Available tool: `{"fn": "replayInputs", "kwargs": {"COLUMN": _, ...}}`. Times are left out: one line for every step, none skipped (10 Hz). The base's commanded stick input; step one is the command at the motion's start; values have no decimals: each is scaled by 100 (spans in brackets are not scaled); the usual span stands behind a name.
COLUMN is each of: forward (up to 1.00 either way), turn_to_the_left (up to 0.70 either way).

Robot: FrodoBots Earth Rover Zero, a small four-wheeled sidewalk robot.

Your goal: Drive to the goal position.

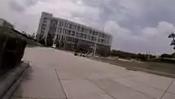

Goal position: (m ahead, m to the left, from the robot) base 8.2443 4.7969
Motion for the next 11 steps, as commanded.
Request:
{"fn": "replayInputs", "kwargs": {"forward": 85, "turn_to_the_left": 0}}
{"fn": "replayInputs", "kwargs": {"forward": 85, "turn_to_the_left": 0}}
{"fn": "replayInputs", "kwargs": {"forward": 85, "turn_to_the_left": 0}}
{"fn": "replayInputs", "kwargs": {"forward": 85, "turn_to_the_left": 0}}
{"fn": "replayInputs", "kwargs": {"forward": 85, "turn_to_the_left": 0}}
{"fn": "replayInputs", "kwargs": {"forward": 85, "turn_to_the_left": 0}}
{"fn": "replayInputs", "kwargs": {"forward": 85, "turn_to_the_left": 0}}
{"fn": "replayInputs", "kwargs": {"forward": 85, "turn_to_the_left": 0}}
{"fn": "replayInputs", "kwargs": {"forward": 85, "turn_to_the_left": 0}}
{"fn": "replayInputs", "kwargs": {"forward": 85, "turn_to_the_left": 0}}
{"fn": "replayInputs", "kwargs": {"forward": 85, "turn_to_the_left": 30}}
